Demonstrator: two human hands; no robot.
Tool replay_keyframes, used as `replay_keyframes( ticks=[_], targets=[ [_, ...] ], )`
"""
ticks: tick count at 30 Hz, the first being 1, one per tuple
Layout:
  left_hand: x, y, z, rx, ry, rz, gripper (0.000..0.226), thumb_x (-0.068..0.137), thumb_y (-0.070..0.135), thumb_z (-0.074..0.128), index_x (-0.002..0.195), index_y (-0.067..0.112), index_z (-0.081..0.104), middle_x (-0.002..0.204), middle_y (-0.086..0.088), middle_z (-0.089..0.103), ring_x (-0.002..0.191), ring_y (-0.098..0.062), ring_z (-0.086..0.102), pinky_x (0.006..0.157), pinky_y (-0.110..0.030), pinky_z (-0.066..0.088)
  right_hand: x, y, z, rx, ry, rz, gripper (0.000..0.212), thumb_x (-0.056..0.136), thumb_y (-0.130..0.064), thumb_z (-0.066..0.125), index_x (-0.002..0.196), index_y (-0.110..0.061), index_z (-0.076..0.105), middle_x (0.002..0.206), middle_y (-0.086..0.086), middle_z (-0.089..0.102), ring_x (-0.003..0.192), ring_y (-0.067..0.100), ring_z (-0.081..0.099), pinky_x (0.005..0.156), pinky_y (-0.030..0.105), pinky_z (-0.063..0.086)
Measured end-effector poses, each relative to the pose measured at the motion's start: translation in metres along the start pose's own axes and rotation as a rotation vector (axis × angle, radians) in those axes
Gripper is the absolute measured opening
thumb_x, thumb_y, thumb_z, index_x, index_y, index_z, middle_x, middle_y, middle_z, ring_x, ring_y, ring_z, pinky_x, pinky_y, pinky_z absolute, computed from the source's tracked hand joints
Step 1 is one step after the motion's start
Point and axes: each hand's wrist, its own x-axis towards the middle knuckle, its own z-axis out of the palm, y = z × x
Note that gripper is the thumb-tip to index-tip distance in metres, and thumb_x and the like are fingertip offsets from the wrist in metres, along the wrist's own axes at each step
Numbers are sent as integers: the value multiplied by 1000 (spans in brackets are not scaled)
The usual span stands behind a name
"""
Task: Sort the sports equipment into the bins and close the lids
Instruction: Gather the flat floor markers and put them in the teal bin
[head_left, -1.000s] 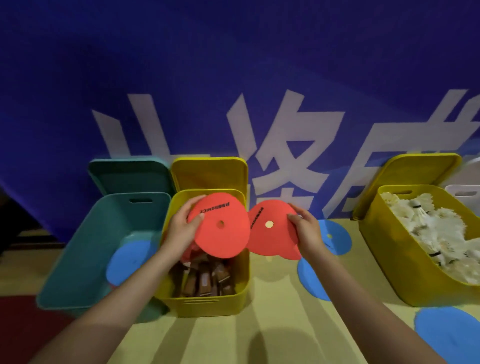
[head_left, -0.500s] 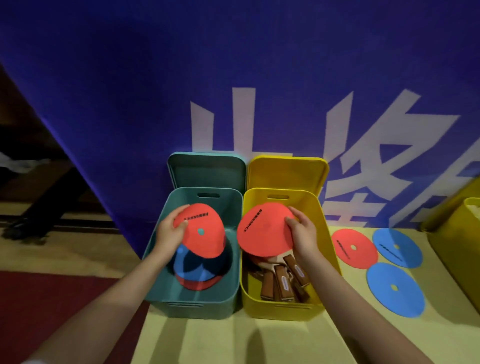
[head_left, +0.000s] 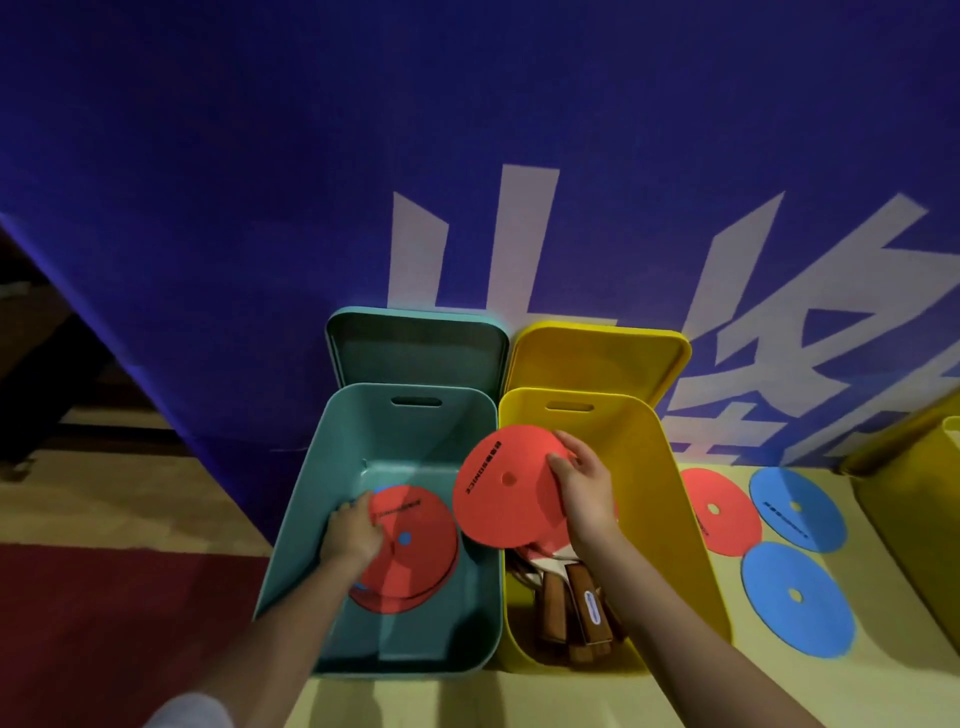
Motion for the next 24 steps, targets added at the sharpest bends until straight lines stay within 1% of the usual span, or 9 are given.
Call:
replay_keyframes(
  ticks=[2,4,9,11,13,15,18,22,24],
  targets=[
    [-2,6,3,92,-7,-15,64,89,32,57,146,16,32,137,-19,43,129,-35,37,108,-35,30,0,-5,5,-36,-20,-49,31,94,-12,53,124,-21,58,117,1,56,101,17,52,67,21,42],
    [-4,20,-3,57,19,-8,70,89,43,57,148,17,28,143,-18,35,134,-34,28,110,-37,27,1,-11,11,-78,-41,-109,32,94,-11,54,124,-19,59,118,-3,56,109,17,52,80,25,44],
    [-20,39,-59,-199,278,278,45,89,24,59,132,10,54,130,-18,50,125,-35,42,108,-37,28,-1,-26,33,-198,-130,-243,32,93,-6,54,124,-14,59,116,-6,54,109,9,48,89,20,36],
    [-33,34,-88,-223,436,415,36,86,15,61,122,8,62,121,-14,56,116,-32,48,104,-35,33,-3,-30,51,-263,-187,-294,33,91,-4,55,122,-12,60,115,-2,58,107,8,50,88,15,34],
    [-40,25,-108,-204,542,451,34,85,10,61,119,8,64,118,-13,57,113,-31,50,101,-35,36,-4,-28,75,-330,-258,-310,33,89,-2,57,120,-9,61,116,3,61,106,10,52,87,13,34],
    [-40,12,-117,-167,524,383,38,88,12,59,125,9,60,122,-13,57,114,-32,51,100,-39,38,-5,-21,99,-404,-323,-284,33,88,-3,58,120,-10,61,118,5,63,109,16,56,91,16,37],
    [-40,-7,-112,-191,373,247,43,95,17,50,138,12,48,131,-15,56,118,-33,53,96,-39,43,-9,-4,129,-517,-359,-188,36,85,-7,51,119,-17,60,117,6,66,110,24,60,96,26,42],
    [-43,-12,-106,-253,360,279,40,97,15,45,136,22,50,127,-8,61,112,-28,59,89,-38,49,-11,21,154,-534,-349,-36,34,84,-8,47,113,-21,60,108,7,68,103,28,62,90,30,45],
    [-44,-9,-105,-261,384,293,38,96,15,46,132,24,55,123,-7,62,108,-28,60,87,-39,49,-11,36,162,-525,-326,-7,29,86,-7,48,110,-19,60,96,9,68,92,27,63,84,31,46]
  ],
)
